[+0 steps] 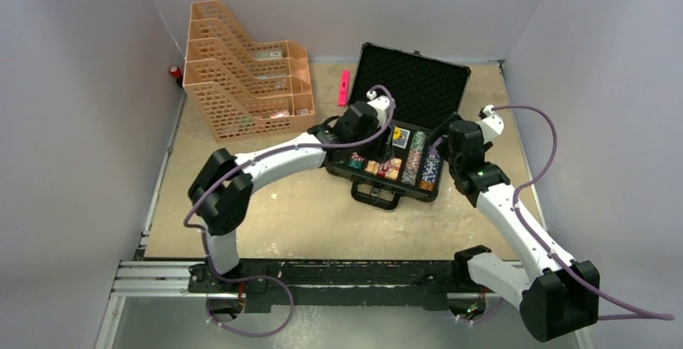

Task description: Pack up texas hold em set

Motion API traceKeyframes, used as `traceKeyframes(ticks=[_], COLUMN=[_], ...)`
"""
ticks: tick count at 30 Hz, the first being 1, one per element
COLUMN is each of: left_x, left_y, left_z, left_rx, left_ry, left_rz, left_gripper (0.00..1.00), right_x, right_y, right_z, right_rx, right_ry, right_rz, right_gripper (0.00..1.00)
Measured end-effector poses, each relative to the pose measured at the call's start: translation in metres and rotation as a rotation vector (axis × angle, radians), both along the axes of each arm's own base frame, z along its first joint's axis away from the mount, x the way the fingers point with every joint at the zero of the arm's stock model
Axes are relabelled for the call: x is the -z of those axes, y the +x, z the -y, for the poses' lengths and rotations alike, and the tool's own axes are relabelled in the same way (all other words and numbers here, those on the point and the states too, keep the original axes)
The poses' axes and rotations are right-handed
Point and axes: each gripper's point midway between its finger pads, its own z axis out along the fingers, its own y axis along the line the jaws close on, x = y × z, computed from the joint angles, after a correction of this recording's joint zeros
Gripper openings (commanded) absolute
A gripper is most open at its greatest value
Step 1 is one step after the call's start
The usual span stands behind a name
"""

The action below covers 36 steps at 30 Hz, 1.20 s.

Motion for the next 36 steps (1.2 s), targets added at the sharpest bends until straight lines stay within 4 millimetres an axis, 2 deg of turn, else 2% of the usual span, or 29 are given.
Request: traceKeyframes(ticks=[6,18,21,28,36], left_x=[0.029,0.044,0.047,0.047,0.038], left_y=[-0.001,-0.004,-0.002,-0.001,0.004], left_z=[0.012,0.014,0.012,0.013,0.014], left_rx=[-0.004,-0.007,-0.013,-0.003,-0.011], left_ry=[0.087,0.153,0.166,0.169,0.147], left_rz=[-0.032,-0.058,-0.053,-0.037,-0.005], left_gripper=[0.38,0.4,0.45,0.67,0.71], right_x=[0.0,0.002,0.001,0.002,0.002], right_y=[0.0,0.0,0.0,0.0,0.0], right_z=[0.0,0.0,0.0,0.0,0.0], right_rx=[0.0,-0.002,-0.002,-0.002,-0.012], right_ry=[-0.001,-0.004,-0.004,-0.006,-0.017], right_rz=[-0.001,-0.005,-0.004,-0.005,-0.01], right_gripper=[0.82,0.83,0.83,0.83,0.83])
